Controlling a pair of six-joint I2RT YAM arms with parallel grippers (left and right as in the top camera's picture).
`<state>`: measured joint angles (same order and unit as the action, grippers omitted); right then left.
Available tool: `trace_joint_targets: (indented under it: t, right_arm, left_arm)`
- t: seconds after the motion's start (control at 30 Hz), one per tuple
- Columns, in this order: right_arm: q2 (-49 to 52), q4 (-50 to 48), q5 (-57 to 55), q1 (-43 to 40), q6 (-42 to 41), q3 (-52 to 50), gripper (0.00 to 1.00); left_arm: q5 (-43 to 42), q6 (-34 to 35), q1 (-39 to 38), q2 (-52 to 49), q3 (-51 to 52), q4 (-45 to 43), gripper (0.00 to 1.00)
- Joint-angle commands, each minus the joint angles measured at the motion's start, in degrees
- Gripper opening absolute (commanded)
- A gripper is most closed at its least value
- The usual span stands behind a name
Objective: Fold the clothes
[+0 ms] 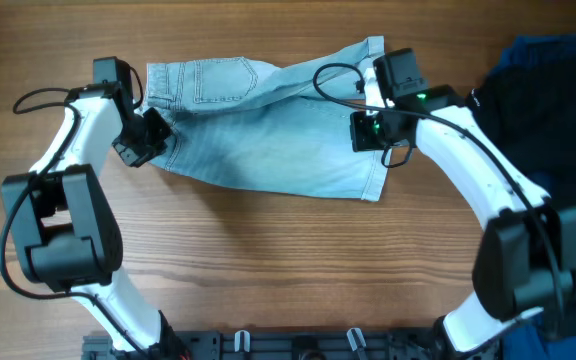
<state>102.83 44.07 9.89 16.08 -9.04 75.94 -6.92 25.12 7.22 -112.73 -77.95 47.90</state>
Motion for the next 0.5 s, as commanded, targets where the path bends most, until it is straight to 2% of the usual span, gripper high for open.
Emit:
trace_joint_targets:
  t: [0.0, 0.2, 0.47]
  right_arm:
    - [7.32, -0.22, -1.29, 0.26, 0.52, 0.11, 0.04]
    - [12.07, -0.15, -0.87, 0.24, 0.50, 0.11, 0.04]
    - [12.26, -2.67, -0.92, 0.26, 0.52, -0.66, 0.04]
  left_arm:
    - [4.02, -0.22, 0.44, -2.08, 0.37, -1.31, 0.04]
    - [6.82, -0.24, 0.44, -3.65, 0.37, -4.24, 0.04]
    - [6.78, -0.24, 0.37, -7.45, 1.86, -4.66, 0.04]
